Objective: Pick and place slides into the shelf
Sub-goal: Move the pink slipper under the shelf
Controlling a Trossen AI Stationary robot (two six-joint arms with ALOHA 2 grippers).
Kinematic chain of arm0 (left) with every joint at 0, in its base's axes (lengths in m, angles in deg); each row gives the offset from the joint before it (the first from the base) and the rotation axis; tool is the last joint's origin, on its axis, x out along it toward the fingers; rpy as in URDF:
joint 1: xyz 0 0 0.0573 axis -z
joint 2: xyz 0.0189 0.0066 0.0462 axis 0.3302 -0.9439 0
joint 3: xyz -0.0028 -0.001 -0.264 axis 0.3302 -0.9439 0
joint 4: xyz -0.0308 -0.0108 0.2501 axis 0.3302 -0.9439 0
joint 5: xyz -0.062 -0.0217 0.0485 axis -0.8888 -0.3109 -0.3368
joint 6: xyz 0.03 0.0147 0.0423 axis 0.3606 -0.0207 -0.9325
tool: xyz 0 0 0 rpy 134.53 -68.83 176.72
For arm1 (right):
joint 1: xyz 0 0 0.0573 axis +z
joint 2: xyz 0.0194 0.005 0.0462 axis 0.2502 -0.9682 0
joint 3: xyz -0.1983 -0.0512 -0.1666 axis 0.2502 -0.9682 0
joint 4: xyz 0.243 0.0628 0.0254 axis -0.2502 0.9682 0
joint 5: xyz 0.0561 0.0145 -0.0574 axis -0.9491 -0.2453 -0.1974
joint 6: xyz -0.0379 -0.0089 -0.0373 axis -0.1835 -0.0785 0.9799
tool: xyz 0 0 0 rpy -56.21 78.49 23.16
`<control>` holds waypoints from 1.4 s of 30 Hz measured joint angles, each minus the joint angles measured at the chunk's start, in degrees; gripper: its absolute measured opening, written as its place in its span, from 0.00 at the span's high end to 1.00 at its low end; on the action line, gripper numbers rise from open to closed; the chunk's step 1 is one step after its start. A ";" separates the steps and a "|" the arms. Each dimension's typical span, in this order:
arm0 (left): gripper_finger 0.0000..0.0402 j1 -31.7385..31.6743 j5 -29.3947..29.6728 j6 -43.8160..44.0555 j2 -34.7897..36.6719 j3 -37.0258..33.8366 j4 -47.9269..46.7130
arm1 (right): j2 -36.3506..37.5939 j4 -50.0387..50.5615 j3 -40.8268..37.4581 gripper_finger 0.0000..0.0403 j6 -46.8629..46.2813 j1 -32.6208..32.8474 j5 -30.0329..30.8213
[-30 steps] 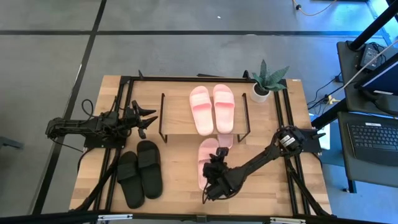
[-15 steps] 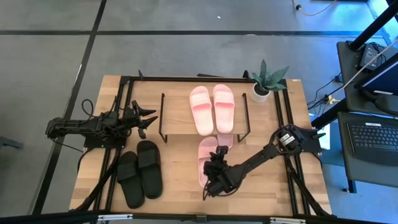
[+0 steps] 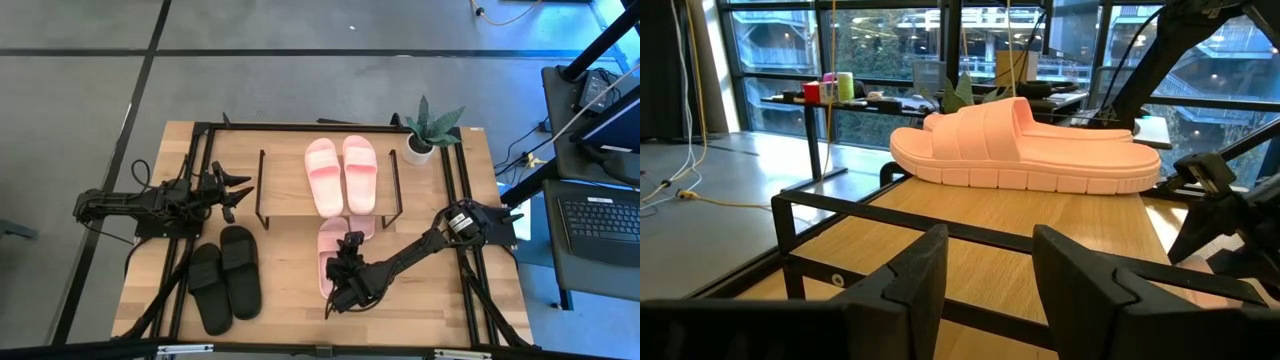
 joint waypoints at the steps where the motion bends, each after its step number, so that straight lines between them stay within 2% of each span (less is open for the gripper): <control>1: 0.65 0.00 0.02 0.00 0.00 -0.01 0.00 | 0.00 0.00 0.00 0.66 -0.04 0.00 -0.04; 13: 0.65 0.00 0.02 0.02 0.00 0.00 0.00 | -0.03 0.33 0.52 0.48 0.00 0.10 -0.27; 28: 0.65 0.02 0.01 0.02 0.00 -0.01 0.00 | -0.17 5.40 8.81 0.48 0.08 3.73 -1.36; 34: 0.65 0.02 0.00 0.02 0.00 -0.01 0.00 | -0.17 5.34 14.73 0.48 -1.24 6.41 -8.33; 38: 0.65 0.02 0.00 0.04 0.00 0.00 0.00 | -0.17 5.23 19.30 0.48 -1.51 7.64 -17.18; 42: 0.65 0.02 0.02 0.04 0.00 0.00 0.00 | -0.17 2.97 20.44 0.48 -1.51 7.65 -27.54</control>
